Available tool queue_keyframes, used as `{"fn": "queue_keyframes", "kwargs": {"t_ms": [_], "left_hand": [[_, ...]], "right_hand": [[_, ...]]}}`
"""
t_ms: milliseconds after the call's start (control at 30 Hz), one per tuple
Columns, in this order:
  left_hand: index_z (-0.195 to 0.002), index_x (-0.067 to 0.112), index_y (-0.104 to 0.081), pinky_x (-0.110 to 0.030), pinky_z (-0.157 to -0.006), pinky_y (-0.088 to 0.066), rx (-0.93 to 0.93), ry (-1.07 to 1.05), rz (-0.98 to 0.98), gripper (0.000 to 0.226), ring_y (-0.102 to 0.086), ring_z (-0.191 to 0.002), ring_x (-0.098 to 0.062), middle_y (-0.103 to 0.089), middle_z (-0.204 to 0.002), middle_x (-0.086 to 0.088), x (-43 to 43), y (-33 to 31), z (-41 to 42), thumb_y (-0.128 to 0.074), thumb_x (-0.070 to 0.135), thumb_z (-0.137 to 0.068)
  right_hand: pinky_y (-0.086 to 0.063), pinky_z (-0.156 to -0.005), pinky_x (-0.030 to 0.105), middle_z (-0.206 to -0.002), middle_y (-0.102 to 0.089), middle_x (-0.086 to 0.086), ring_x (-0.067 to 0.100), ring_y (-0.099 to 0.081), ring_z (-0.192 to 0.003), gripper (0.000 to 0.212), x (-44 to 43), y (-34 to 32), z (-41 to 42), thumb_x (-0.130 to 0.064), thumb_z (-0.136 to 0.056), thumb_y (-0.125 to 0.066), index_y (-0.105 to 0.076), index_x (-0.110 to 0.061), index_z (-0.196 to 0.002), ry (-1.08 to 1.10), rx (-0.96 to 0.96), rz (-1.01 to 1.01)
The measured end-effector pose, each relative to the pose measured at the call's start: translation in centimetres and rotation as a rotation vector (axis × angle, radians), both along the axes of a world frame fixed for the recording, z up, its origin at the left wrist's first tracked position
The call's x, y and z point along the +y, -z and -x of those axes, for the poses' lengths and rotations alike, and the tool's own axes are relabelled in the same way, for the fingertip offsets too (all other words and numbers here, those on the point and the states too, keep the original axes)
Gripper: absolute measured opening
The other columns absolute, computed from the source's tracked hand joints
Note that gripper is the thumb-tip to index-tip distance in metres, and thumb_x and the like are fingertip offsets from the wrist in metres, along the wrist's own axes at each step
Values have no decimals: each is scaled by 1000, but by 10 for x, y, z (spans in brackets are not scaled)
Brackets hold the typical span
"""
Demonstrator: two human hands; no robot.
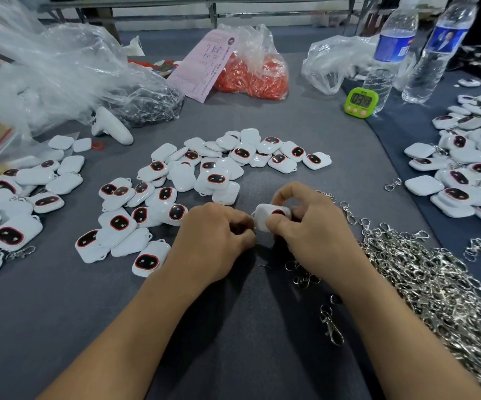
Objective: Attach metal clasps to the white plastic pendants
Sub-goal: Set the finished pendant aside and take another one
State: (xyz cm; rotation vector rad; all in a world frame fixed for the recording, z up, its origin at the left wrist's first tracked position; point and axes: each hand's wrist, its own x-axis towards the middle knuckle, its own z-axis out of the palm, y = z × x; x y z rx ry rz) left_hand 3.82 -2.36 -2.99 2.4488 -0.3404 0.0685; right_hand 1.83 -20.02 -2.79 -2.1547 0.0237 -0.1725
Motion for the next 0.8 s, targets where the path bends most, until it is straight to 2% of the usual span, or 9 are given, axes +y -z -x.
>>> {"fn": "queue_keyframes", "kwargs": {"t_ms": [100, 167, 233, 367, 500, 667, 800], "left_hand": [[-92, 41, -78, -21, -69, -50, -1, 9, 14, 17, -64, -76, -1, -74, -80, 14, 1, 1, -1, -74, 33, -77], [-93, 40, -78, -19, -69, -49, -7, 21, 16, 17, -63, -77, -1, -74, -81, 15, 1, 2, -1, -74, 33, -78], [-93, 41, -78, -17, -67, -47, -9, 27, 17, 18, -63, -76, -1, -73, -79, 14, 1, 2, -1, -74, 32, -78], [-92, 37, -79, -18, -67, -45, -21, 32, 7, 15, -62, -76, -4, -73, -80, 12, 0, 1, -1, -74, 30, -79], [-96, 32, -79, -28, -74, -47, -77, 46, -51, 14, -60, -80, -8, -72, -86, 10, -2, 0, 2, -72, 31, -84], [-99, 29, -78, -40, -78, -51, -168, 35, -159, 18, -64, -84, -18, -72, -90, 3, -7, -1, 9, -64, 36, -89], [-92, 26, -77, -40, -71, -48, -238, 11, -220, 19, -64, -82, -22, -70, -84, 1, -10, 0, 11, -62, 38, -90]], "right_hand": [[-43, -51, 17, -61, -63, -8, 7, -53, -55, 7, -1, 2, 1, -29, -89, -72, -68, -35, -89, 7, -49, -19], [-47, -56, 18, -67, -66, -14, 6, -60, -63, 9, -1, 3, 2, -28, -91, -70, -70, -37, -91, -7, -65, -3], [-50, -62, 23, -74, -68, -13, 8, -62, -72, 13, -1, 3, 2, -27, -93, -68, -70, -40, -94, -20, -64, 22], [-50, -62, 32, -71, -68, -5, 14, -62, -67, 13, -3, 2, 1, -25, -94, -67, -70, -38, -92, -35, -66, 65], [-55, -70, 39, -74, -70, -2, 18, -65, -75, 8, 0, -4, 4, -26, -93, -65, -70, -32, -90, -43, -71, 159], [-54, -68, 36, -72, -67, -1, 19, -62, -72, 8, 3, -8, 6, -31, -95, -63, -69, -29, -90, -58, -91, 245], [-52, -66, 32, -70, -68, 1, 19, -61, -70, 7, 0, -7, 4, -25, -90, -69, -71, -29, -85, -70, -20, 121]]}}
